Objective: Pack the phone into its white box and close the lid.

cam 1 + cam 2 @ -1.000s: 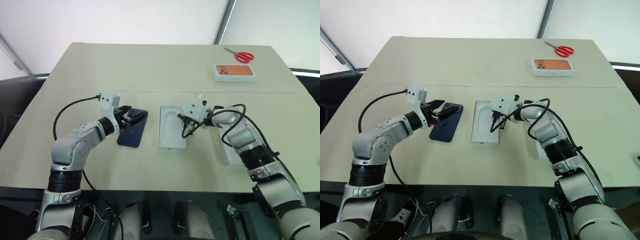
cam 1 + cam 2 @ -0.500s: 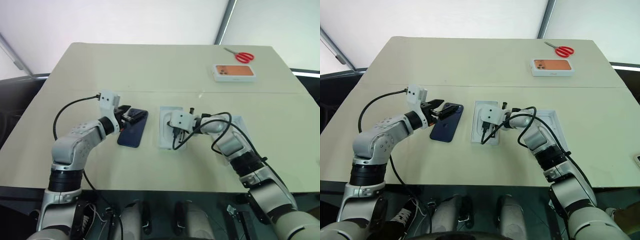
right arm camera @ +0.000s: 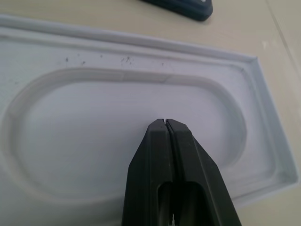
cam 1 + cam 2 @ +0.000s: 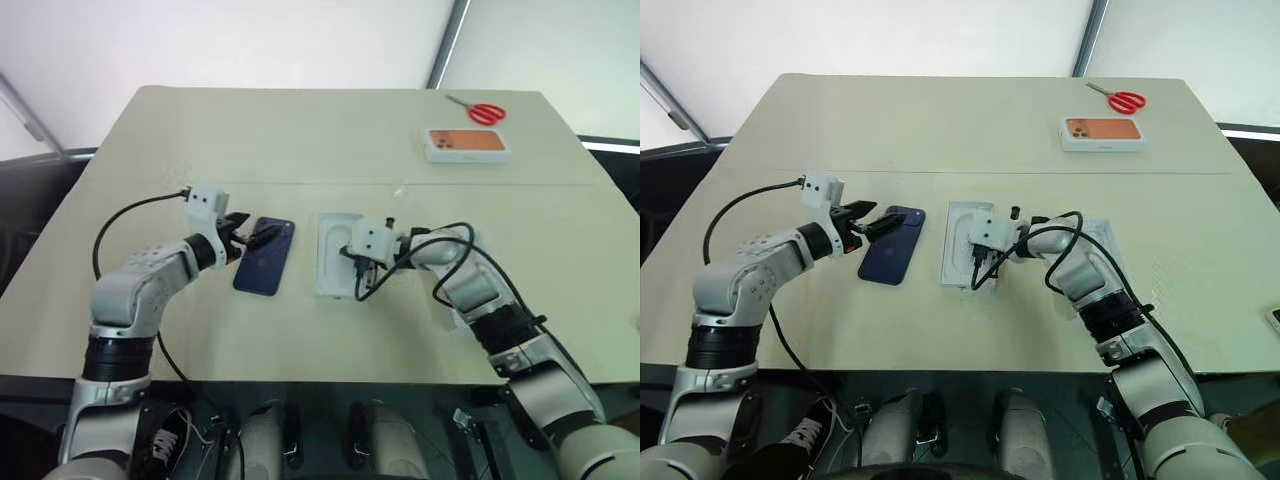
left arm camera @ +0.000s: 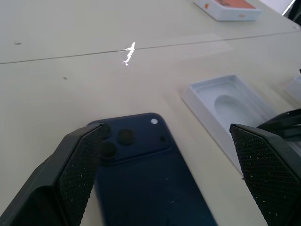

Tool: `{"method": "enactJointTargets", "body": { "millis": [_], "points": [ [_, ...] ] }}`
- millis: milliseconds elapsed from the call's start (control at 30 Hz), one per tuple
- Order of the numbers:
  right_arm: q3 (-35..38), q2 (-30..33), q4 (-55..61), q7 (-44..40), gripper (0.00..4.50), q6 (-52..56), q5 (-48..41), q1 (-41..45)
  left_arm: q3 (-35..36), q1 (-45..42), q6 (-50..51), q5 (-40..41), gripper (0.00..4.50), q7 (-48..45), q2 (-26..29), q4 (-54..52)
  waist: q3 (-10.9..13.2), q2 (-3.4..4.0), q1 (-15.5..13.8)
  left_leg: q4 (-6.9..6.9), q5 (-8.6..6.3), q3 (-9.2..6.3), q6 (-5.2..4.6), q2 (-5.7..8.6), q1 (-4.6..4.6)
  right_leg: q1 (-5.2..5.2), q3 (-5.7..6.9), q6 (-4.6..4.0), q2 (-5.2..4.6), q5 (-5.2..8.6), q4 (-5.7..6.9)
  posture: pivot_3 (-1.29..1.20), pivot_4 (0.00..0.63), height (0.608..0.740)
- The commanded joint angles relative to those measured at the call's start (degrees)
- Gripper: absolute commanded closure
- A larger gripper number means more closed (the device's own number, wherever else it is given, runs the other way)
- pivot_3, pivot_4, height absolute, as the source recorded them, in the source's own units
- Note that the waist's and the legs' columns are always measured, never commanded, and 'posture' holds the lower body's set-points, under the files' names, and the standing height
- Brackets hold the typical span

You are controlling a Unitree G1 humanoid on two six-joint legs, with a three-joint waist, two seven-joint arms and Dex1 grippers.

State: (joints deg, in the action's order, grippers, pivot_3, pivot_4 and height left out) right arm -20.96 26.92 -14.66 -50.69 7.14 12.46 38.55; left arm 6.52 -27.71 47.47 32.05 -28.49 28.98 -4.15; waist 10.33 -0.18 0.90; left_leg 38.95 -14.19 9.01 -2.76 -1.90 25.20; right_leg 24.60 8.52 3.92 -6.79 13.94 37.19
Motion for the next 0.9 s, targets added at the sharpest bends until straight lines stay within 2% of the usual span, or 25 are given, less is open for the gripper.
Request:
{"method": "enactJointTargets", "body": {
  "millis": [33, 167, 300, 500, 700, 900],
  "points": [
    [2.30, -2.58, 1.14, 0.34, 4.45, 2.50, -3.04, 1.86, 4.73, -2.04, 4.04, 2.77, 0.00, -0.81, 2.02, 1.81, 0.00, 0.00, 0.04, 0.00, 0.00, 0.00, 0.00, 0.00, 0.00, 0.00, 0.00, 0.00, 0.00, 0.00, 0.00, 0.00, 0.150, 0.738],
    [5.66, -6.36, 4.77, 0.08, 4.45, 7.31, -8.19, 6.05, 9.63, -5.12, 15.39, 8.53, 0.00, -1.70, 4.20, 7.66, 0.02, 0.03, 0.14, 0.00, 0.01, -0.01, 0.00, -0.01, 0.07, 0.09, 0.00, 0.00, 0.01, 0.00, 0.04, 0.00, 0.150, 0.738],
    [2.56, -9.77, 6.39, 0.02, 4.45, 10.55, -7.98, 7.06, 12.07, -8.48, 23.41, 10.89, 0.00, -1.77, 4.87, 14.52, 0.02, 0.01, -0.02, 0.01, 0.01, -0.02, 0.00, 0.00, 0.08, 0.09, 0.00, 0.01, 0.01, 0.00, 0.04, 0.00, 0.150, 0.738],
    [-5.44, -12.29, 2.62, 0.75, 4.45, 13.32, -1.70, 8.93, 10.65, -10.02, 27.99, 11.18, 0.00, -4.41, 5.39, 19.77, 0.00, -0.01, 0.07, 0.01, 0.01, -0.01, 0.00, 0.05, 0.09, 0.10, 0.01, 0.01, 0.00, 0.00, 0.07, 0.00, 0.150, 0.738],
    [-8.72, -14.57, -3.89, 0.56, 4.45, 16.08, 1.04, 13.07, 9.27, -9.90, 31.20, 11.26, 0.00, -6.64, 3.95, 21.46, 0.01, 0.00, 0.18, 0.01, 0.01, -0.01, 0.01, 0.05, 0.08, 0.10, 0.00, 0.01, 0.00, 0.00, 0.08, 0.00, 0.150, 0.738],
    [-11.90, -13.86, -6.90, -0.45, 4.45, 13.61, 4.40, 13.42, 2.71, -8.84, 28.66, 6.56, 0.00, -7.29, 3.35, 20.92, -0.05, 0.03, 0.03, 0.01, 0.00, -0.01, 0.03, 0.07, 0.06, 0.07, 0.00, 0.01, -0.03, 0.00, 0.07, 0.00, 0.150, 0.738]
  ]
}}
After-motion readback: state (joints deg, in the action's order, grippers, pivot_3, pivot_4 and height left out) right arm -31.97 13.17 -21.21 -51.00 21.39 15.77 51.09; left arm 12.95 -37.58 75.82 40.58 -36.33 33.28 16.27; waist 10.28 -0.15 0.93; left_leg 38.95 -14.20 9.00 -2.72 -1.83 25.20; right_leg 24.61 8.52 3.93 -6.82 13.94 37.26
